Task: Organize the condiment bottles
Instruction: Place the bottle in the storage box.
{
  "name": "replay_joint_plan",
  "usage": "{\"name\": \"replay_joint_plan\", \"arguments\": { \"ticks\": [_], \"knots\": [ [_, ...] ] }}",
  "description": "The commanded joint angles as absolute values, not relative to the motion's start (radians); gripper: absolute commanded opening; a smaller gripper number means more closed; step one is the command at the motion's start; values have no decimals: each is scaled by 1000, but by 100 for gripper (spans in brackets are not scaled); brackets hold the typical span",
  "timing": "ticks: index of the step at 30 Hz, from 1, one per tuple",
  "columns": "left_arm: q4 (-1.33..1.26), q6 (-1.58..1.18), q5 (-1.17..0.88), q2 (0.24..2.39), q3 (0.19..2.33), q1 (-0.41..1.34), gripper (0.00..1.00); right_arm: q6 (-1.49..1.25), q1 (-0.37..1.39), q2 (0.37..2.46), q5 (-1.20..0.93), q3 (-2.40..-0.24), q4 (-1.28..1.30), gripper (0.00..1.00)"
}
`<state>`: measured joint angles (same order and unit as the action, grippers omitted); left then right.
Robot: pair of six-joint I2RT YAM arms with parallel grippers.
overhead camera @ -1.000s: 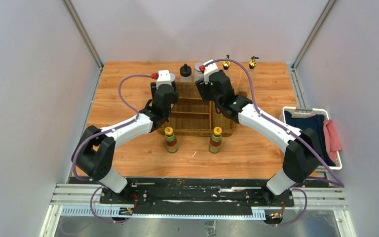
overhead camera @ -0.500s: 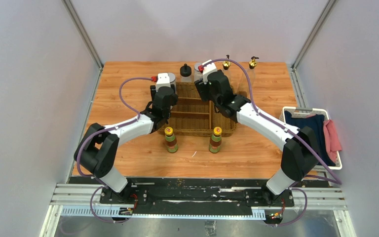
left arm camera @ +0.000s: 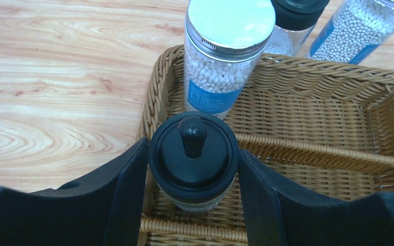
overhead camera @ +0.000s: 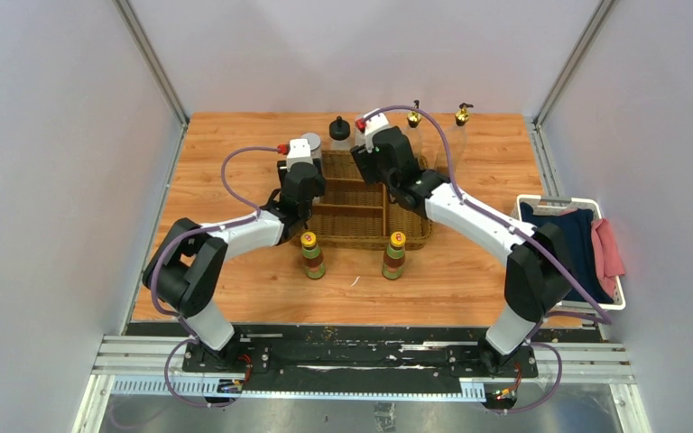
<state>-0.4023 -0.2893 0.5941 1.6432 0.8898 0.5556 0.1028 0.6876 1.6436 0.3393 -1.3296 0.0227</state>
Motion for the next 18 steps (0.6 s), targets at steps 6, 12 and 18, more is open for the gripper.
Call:
{"name": "replay_joint_plan", "arguments": {
  "ticks": [6,12,18],
  "knots": [
    [-444,-365,535,1605,850,553,63,113,691,1696,286,-1490,106,74],
    [-440,-354,539,1570,833,565,80,119,691,1745,252,-1560,156,76],
    [-439,-351,569,1531,808,569,82,125,690,1772,241,-1596,170,77]
  ]
}}
